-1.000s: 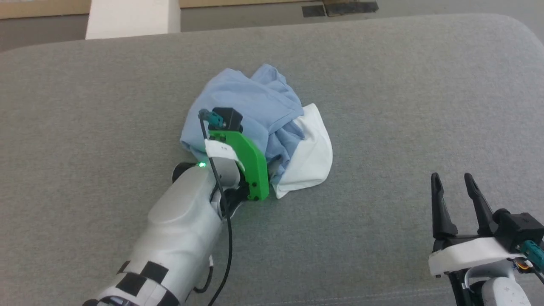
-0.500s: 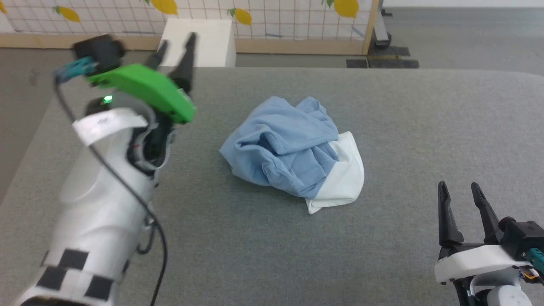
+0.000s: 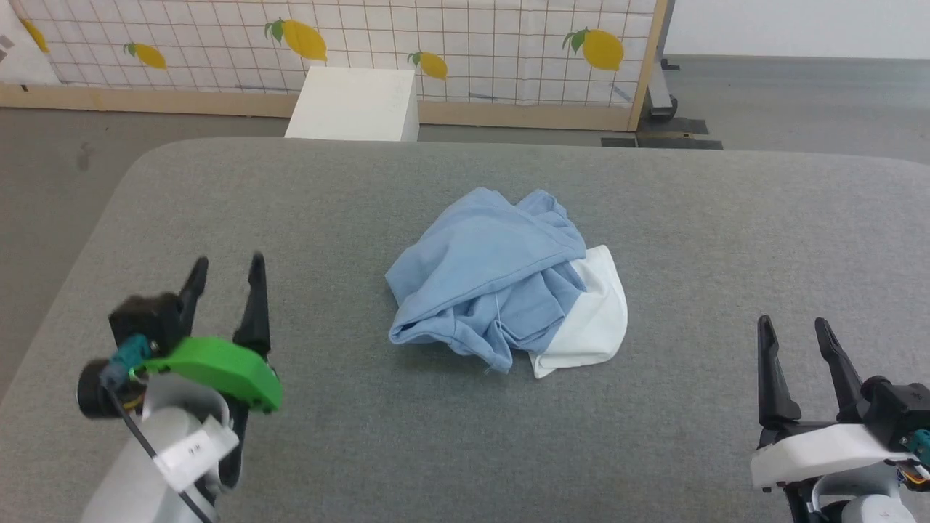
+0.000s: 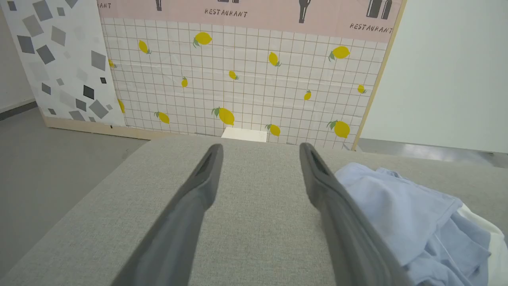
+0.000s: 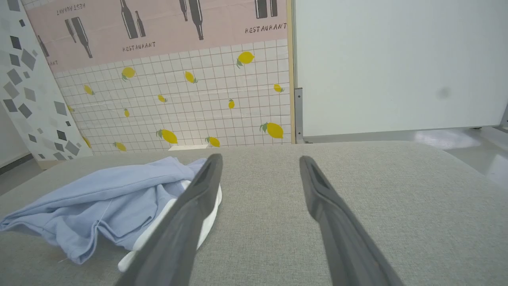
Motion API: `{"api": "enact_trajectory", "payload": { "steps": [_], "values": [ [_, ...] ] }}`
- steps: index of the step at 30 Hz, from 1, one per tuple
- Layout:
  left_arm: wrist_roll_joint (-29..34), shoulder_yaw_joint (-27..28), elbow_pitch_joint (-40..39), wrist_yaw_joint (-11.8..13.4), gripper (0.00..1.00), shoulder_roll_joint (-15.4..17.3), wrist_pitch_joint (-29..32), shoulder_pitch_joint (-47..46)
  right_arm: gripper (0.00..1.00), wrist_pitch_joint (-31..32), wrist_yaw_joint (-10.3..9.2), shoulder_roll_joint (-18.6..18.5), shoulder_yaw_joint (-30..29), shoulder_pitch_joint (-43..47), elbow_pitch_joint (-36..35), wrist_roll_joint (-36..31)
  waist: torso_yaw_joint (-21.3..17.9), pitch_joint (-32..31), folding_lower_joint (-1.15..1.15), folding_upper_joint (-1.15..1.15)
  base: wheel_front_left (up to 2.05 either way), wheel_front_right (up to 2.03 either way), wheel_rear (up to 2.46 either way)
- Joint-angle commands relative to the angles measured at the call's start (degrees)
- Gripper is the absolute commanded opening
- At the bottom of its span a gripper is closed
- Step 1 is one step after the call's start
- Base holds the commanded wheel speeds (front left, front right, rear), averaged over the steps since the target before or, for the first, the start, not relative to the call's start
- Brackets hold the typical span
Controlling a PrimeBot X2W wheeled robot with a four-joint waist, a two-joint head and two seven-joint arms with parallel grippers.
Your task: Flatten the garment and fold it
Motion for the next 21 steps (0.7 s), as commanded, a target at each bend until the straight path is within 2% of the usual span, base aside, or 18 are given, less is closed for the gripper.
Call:
{"api": "enact_trajectory", "payload": {
  "steps": [1, 6, 13, 17, 21],
  "values": [
    [0.4, 0.0, -0.4, 0.4, 1.0, 0.2, -0.4, 1.9, 1.0, 0.1, -0.09, 0.0, -0.1, 0.9, -0.1, 0.0, -0.4, 0.0, 0.0, 0.0, 0.0, 0.0, 0.0],
    [0.1, -0.7, -1.0, 0.3, 1.0, -0.9, -0.4, 5.7, 1.0, 0.2, -0.09, 0.0, -0.3, 1.3, 0.0, 0.3, -1.0, 0.7, 0.0, 0.0, 0.0, 0.0, 0.0],
    [-0.8, 0.3, -1.9, 0.6, 1.0, -1.7, -0.4, 6.5, 1.0, 1.5, -0.09, 0.0, -0.6, 0.3, 0.1, 0.4, -0.7, 2.4, 0.0, 0.0, 0.0, 0.0, 0.0],
    [-0.7, 0.6, -3.6, 1.1, 1.0, -1.9, -0.4, 6.1, 1.0, 7.5, -0.09, 0.0, 0.1, -4.5, 1.0, 0.7, -0.4, 4.7, 0.0, 0.0, 0.0, 0.0, 0.0],
    [-0.6, 0.4, -5.2, 1.4, 1.0, -2.7, -0.4, 5.0, 1.0, 15.2, -0.09, 0.0, 2.0, -13.3, 2.6, -1.5, 1.1, 8.2, 0.0, 0.0, 0.0, 0.0, 0.0]
  ]
}}
